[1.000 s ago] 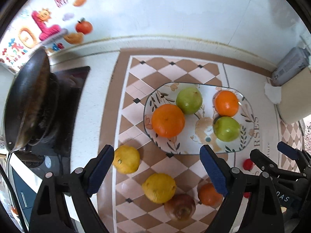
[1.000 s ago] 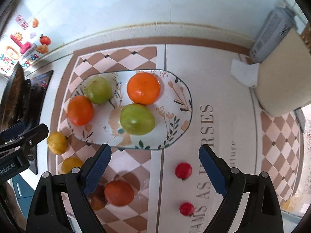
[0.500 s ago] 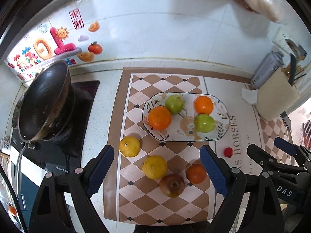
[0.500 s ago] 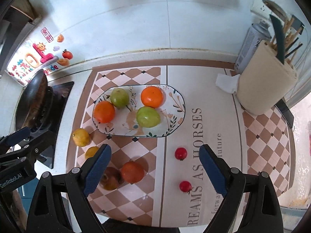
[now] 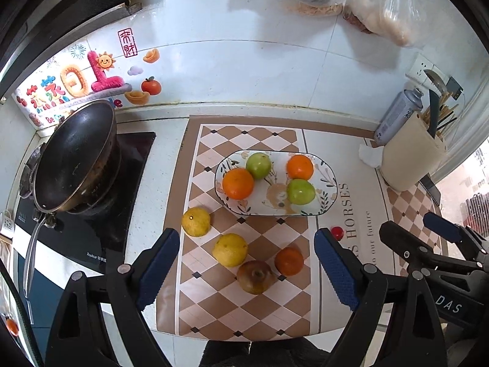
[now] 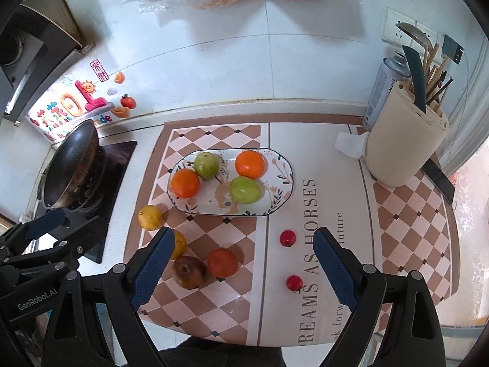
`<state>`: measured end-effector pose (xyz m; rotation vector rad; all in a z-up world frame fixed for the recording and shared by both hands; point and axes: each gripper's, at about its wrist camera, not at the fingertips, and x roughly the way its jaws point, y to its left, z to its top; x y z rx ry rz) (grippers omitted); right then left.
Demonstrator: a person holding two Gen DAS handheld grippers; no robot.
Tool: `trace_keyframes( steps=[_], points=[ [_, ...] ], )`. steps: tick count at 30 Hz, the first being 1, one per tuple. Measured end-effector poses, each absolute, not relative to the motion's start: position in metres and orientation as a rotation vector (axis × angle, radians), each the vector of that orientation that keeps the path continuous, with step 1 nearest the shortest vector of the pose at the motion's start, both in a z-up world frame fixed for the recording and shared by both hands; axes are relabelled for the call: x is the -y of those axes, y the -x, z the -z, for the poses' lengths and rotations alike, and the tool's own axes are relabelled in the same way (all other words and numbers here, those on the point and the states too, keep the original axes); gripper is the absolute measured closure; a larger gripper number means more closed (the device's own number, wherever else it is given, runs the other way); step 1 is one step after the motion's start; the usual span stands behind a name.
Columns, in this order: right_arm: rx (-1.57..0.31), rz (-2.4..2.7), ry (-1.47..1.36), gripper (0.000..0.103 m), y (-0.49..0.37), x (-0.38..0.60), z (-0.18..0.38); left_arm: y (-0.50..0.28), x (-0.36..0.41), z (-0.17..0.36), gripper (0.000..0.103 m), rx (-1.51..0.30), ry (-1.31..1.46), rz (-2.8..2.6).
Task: Organize fruits
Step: 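Grasp a yellow lemon with the left tool while the right tool grasps a brown-red orange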
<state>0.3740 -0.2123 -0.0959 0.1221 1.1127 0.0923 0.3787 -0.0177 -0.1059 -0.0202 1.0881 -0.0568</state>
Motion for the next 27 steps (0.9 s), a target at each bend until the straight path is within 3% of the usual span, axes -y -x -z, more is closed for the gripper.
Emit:
trace_keyframes(
  steps=[5,9,19,27],
  points=[
    [-1.157,-0.127,-0.166,0.009,-0.377,0.214,0.111,-0.381,0.009,0.112,0.013,-1.095,0.041,0.023],
    [-1.221,-0.172,-0.233,0.009,-0.385,0.216,0.142,-0.389,-0.001,0.133,0.000,-1.137,0.022,-0.036],
    [-1.490,-0.231,-0.441,0.010,-0.418,0.208,0.279,-0.406,-0.035,0.213,0.000,-1.342,0.070,-0.140],
    [-1.625,-0.263,-0.524,0.024,-0.425,0.189,0.354,-0.425,-0.037,0.256,0.001,-1.464,0.107,-0.147]
  ],
)
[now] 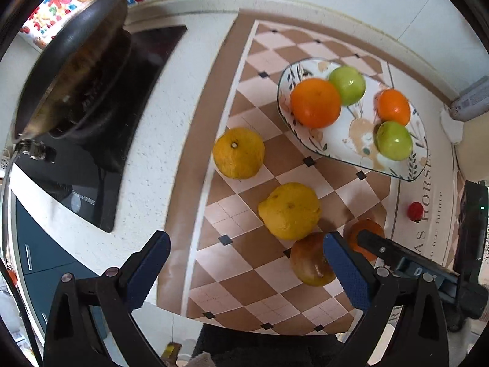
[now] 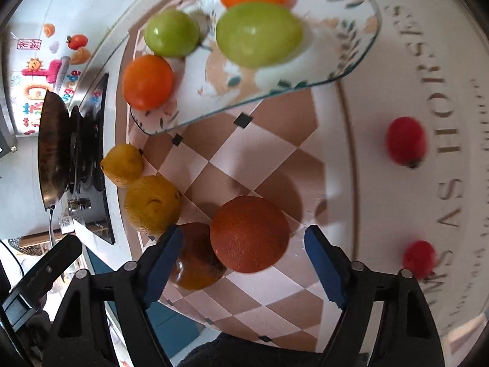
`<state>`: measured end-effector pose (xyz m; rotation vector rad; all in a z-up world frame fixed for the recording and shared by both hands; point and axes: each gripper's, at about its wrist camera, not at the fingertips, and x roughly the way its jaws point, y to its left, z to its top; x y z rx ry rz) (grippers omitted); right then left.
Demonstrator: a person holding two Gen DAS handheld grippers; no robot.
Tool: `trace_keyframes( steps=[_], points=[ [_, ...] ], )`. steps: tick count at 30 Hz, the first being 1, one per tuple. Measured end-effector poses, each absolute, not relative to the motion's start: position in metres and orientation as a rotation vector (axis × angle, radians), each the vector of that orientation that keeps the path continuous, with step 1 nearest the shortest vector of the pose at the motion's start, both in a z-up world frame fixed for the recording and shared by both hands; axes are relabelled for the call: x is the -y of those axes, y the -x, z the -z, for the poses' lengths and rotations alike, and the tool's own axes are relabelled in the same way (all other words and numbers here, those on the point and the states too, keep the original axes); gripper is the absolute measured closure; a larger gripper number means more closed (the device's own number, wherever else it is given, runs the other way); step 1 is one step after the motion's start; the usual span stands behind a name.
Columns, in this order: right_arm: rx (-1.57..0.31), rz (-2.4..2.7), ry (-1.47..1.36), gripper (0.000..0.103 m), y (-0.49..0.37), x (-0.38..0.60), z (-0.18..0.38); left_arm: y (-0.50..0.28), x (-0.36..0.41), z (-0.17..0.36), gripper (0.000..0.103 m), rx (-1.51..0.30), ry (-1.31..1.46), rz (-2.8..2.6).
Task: Organize fruits
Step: 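Grasp a yellow lemon with the left tool while the right tool grasps a brown-red orange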
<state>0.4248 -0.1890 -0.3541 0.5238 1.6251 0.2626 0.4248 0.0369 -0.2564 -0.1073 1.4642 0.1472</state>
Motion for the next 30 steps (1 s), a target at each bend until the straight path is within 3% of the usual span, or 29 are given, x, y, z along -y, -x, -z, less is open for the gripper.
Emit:
trace_keyframes(
  steps=[4,16,17,20,21,24,30],
  points=[
    [-1.647,-0.279,-0.487,0.044,-0.430,0.180,0.366,-0.441,-0.037,0.277,0.001,-1.528,0.203,-0.103],
    [-1.612,-0.229,-0.364,0.044,-0.427,0.221,0.346,-0.479,-0.012,0.338,0.001,-1.654,0.199,-0.042],
    [-1.612,-0.231,-0.369,0.044,-0.427,0.224,0.345,-0.480,-0.009,0.338,0.003,-1.647,0.186,-0.037],
    [-1.620,-0.238,-0.391,0.044,-0.428,0.230,0.350,-0.478,-0.004,0.342,0.028,-1.660,0.212,-0.007],
    [-1.623,-0.236,-0.392,0.044,-0.428,0.232,0.351,-0.478,-0.002,0.343,0.032,-1.667,0.201,-0.007],
    [-1.628,-0.237,-0.389,0.044,-0.427,0.234,0.354,-0.473,0.006,0.343,0.040,-1.649,0.121,-0.005],
    [-1.632,-0.242,-0.347,0.044,-0.428,0.227,0.354,-0.456,0.002,0.333,0.044,-1.629,0.107,-0.007]
  ],
)
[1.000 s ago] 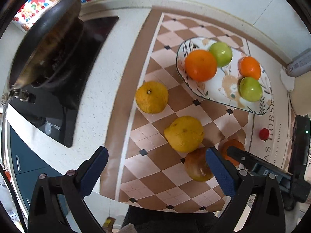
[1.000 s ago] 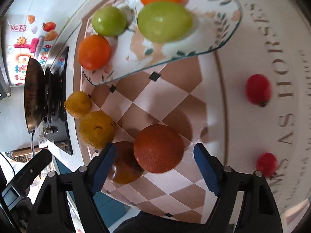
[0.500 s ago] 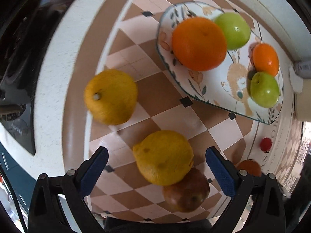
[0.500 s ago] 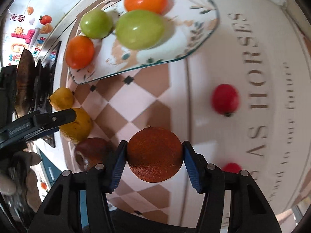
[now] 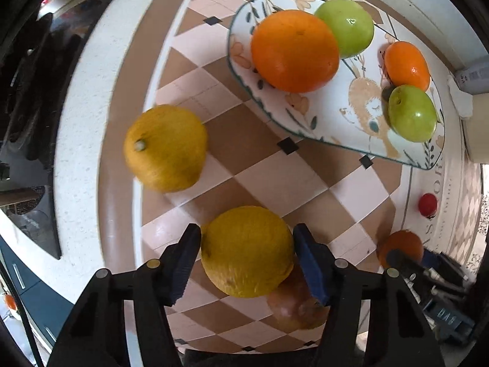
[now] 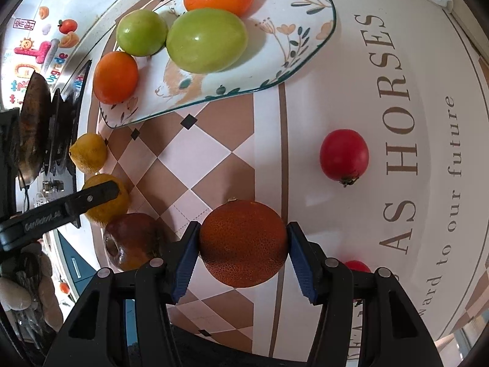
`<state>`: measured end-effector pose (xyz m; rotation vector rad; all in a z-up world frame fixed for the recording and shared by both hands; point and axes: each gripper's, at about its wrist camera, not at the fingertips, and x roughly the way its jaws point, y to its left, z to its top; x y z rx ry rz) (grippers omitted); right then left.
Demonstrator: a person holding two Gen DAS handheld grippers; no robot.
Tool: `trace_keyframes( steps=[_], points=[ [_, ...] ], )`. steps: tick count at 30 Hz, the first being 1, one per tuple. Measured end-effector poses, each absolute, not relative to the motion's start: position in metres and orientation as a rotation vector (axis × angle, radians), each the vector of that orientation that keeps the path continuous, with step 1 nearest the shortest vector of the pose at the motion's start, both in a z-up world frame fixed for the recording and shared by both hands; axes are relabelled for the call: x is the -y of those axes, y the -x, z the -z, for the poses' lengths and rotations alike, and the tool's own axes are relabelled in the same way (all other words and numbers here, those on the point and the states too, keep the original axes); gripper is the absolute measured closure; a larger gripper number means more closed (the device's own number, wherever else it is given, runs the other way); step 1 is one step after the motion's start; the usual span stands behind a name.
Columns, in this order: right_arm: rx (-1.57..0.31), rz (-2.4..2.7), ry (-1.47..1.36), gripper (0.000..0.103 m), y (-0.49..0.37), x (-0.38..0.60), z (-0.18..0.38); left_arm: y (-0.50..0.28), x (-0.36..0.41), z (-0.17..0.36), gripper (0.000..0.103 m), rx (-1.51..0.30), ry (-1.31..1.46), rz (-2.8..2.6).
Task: Organize fruits
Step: 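Grasp a yellow lemon with the left tool while the right tool grasps a brown-red orange, then place the lemon on the plate with the left tool while the right places the orange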
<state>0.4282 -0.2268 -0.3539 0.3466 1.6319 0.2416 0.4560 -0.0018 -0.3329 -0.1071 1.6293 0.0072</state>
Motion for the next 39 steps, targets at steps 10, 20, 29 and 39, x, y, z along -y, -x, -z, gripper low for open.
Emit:
trace_keyframes(
  steps=[10,20,29,39],
  points=[
    [-1.641,-0.237,-0.347,0.043,-0.428,0.227,0.356,-0.450,-0.004,0.338,0.042,-1.639,0.093,-0.007],
    [-1.641,-0.236,-0.318,0.043,-0.430,0.222,0.356,-0.451,-0.003,0.355,0.045,-1.679,0.075,-0.007],
    [-1.655,-0.234,-0.353,0.043,-0.431,0.227,0.358,-0.455,-0.037,0.355,0.043,-1.714,0.262,0.071],
    [-1.664,-0.226,-0.340,0.043,-0.433,0.226,0.357,-0.444,-0.020,0.356,0.041,-1.761,0.176,0.104]
  ],
)
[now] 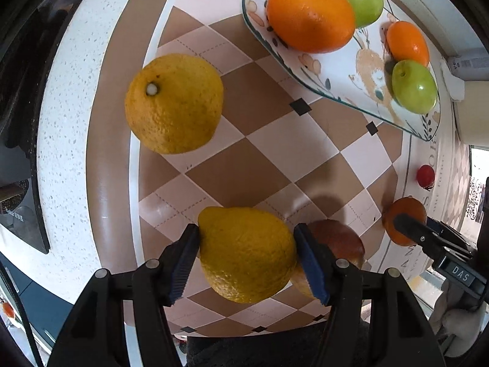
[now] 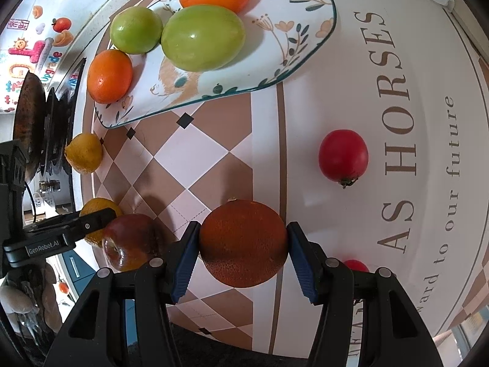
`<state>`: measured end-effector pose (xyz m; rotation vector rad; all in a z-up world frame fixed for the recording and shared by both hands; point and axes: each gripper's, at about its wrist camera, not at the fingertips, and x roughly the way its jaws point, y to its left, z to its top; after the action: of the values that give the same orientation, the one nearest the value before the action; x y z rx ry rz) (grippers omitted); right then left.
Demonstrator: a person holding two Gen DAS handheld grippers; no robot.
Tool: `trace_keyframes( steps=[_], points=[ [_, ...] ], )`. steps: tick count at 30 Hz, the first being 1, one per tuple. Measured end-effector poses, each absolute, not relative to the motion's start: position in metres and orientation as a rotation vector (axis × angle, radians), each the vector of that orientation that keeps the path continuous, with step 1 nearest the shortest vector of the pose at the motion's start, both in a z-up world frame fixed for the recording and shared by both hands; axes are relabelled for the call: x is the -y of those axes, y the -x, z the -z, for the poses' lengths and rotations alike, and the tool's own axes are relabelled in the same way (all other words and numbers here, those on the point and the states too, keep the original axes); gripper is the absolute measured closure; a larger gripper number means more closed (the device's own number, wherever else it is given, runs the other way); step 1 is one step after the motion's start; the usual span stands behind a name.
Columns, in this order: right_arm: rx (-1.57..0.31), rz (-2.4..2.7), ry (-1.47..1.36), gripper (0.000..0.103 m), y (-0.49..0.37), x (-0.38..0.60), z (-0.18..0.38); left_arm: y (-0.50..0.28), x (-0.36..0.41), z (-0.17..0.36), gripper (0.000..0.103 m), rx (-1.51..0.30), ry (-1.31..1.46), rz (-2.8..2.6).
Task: Organize fruits
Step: 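Place the lemon on the plate with the left tool while the right places the orange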
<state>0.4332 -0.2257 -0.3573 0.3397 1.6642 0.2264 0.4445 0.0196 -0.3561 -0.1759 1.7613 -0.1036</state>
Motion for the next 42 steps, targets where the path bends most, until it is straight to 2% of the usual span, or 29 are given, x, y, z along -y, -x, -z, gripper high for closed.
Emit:
trace_keyframes(
  steps=[8,14,20,27,34,42],
  points=[
    [-1.658,-0.224,-0.329,0.043,-0.433,0.224,0.357,-0.427,-0.019,0.356,0.043,-1.729,0.155,0.100],
    [-1.650,-0.238,-0.301,0.044,-0.431,0.220,0.356,-0.414,-0.036,0.339,0.043,-1.689,0.254,0.074],
    [-1.630,-0.266,-0.331,0.044,-0.432,0.214,0.345,-0.422,-0.043,0.299,0.043,-1.619,0.373,0.141],
    [-1.512,-0.275,-0.398,0.044,-0.459,0.223,0.304,-0.474,-0.006,0.257,0.043,-1.512,0.410,0.185],
    [-1.432,-0.199,-0.356,0.044,-0.514,0.248,0.282,-0.531,0.041,0.267,0.043,-1.498,0.274,0.172],
    [-1.456,-0.126,-0.291,0.044,-0.569,0.265,0.307,-0.557,0.058,0.296,0.043,-1.553,0.175,0.123]
  ],
)
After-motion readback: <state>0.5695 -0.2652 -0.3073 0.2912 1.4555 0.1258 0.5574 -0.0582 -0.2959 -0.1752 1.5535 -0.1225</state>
